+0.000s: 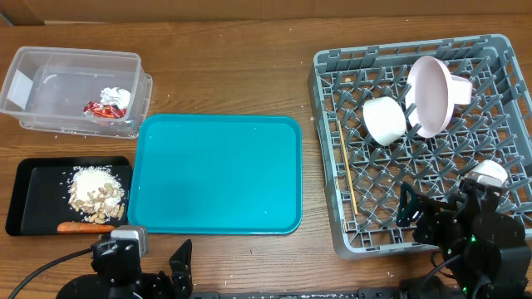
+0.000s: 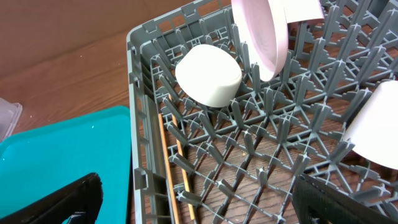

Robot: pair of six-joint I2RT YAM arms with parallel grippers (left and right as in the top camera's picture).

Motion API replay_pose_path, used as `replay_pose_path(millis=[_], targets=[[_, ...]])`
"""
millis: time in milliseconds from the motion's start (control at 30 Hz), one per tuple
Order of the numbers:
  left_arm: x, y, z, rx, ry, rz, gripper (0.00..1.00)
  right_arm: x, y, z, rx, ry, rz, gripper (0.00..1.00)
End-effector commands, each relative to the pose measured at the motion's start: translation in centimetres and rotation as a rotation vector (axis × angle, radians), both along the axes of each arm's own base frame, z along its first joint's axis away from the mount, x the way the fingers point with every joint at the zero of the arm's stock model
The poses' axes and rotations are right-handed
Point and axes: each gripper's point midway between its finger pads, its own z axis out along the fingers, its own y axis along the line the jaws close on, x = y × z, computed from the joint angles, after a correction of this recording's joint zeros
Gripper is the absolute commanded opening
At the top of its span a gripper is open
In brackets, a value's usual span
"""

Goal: Sort waste into correct bins and load items into the dishwasher

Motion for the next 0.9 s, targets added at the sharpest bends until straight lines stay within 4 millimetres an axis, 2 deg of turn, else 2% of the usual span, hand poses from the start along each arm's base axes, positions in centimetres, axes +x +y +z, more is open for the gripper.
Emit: replay_pose_path(millis=[0, 267, 433, 533, 633, 867], targets=[[0.0, 0.1, -0.1, -0.009, 0.003, 0.014, 1.00, 0.0, -0.1, 0.0, -0.003, -0.005, -0.009, 1.00], [0.0, 0.1, -0.1, -0.009, 0.003, 0.014, 1.00, -0.8, -0.3, 0.6, 0.003, -0.048, -0.011, 1.00], [0.0, 0.1, -0.1, -0.010, 0.003, 0.014, 1.00, -1.1, -0.3, 2.3, -0.027, -0.225, 0.017, 1.00], [0.0, 0.1, -0.1, -0.009, 0.003, 0.014, 1.00, -0.8, -0.3, 2.4, -0.048, -0.340, 0.027, 1.00], [0.0, 0.1, -0.1, -0.009, 0.003, 0.014, 1.00, 0.3, -0.4, 1.4, -0.053, -0.429, 0.015, 1.00], [0.0, 0.1, -0.1, -0.009, 0.003, 0.014, 1.00, 4.4, -0.7, -0.5, -0.046, -0.635, -0.022, 1.00]])
